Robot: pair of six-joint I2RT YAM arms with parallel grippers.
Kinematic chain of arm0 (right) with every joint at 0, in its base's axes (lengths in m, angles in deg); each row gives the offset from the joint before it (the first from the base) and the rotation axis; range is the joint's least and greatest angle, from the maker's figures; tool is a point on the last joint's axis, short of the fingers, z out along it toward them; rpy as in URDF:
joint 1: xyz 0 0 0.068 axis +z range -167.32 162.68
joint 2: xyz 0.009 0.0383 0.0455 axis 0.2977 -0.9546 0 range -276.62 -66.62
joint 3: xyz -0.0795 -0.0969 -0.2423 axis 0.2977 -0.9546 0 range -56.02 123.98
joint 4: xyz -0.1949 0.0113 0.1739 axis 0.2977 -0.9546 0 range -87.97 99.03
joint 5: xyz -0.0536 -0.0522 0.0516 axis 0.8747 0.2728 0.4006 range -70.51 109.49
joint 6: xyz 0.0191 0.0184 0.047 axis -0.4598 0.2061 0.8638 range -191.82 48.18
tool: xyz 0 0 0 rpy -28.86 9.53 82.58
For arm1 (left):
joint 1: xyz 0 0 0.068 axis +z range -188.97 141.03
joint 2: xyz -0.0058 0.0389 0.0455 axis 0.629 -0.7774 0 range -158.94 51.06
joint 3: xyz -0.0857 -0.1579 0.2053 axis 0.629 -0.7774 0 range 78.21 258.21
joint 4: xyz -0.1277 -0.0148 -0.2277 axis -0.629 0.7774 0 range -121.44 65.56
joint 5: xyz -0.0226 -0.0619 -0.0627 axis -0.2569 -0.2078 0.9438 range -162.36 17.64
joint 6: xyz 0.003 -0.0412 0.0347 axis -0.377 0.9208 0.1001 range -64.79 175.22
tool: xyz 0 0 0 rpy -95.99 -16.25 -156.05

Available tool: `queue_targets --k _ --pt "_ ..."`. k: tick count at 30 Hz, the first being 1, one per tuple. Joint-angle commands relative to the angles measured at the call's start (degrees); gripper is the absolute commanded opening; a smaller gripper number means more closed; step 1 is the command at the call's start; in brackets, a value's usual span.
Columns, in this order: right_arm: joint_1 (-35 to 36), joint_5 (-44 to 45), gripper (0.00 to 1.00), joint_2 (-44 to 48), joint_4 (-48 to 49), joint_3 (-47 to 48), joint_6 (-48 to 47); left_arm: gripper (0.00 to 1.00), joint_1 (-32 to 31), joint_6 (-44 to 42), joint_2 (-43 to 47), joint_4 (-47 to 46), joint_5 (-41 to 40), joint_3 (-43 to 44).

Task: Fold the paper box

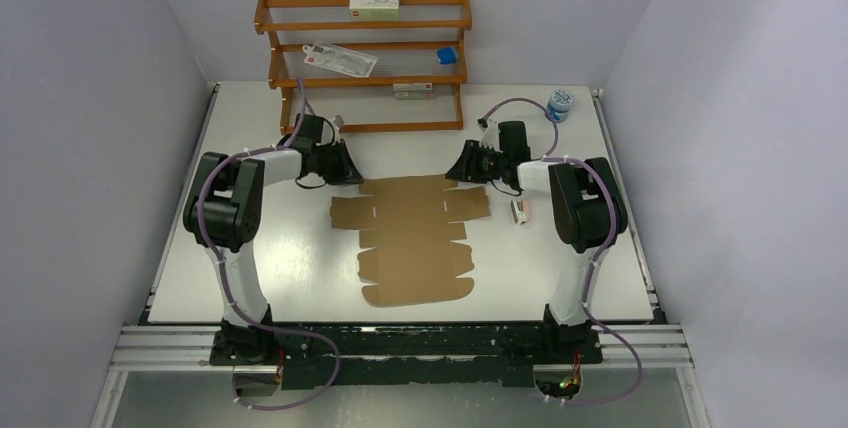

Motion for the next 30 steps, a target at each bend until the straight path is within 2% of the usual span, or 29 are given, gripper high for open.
queue_targets --k 1,7,11,19,24,30 --pt "-0.13 -1.81 0.42 1.59 0.29 -0.56 0.08 0.08 0.27 -0.44 2.63 -2.56 1.72 -1.88" --pt "-0.13 -2.35 0.36 3.28 0.81 -1.57 0.22 0.05 -0.19 0.15 5.79 -6.33 4.39 -4.09" --pt "-0.12 -2.07 0.3 5.27 0.32 -2.22 -0.31 0.05 -1.59 -1.07 8.45 -6.06 2.67 -4.55" --pt "1.35 2.89 0.24 8.76 -0.95 -4.13 -2.16 0.05 -5.59 -2.79 12.4 -5.19 -6.1 -5.57" --pt "3.82 9.84 0.23 11.5 -1.37 -5.15 -3.56 0.05 -8.76 -3.88 13.53 -5.19 -13.32 -5.89" --pt "9.5 19.85 0.23 11.69 -4.78 -3.29 -5.12 0.05 -14.05 -3.82 13.46 0.25 -25.2 -3.3"
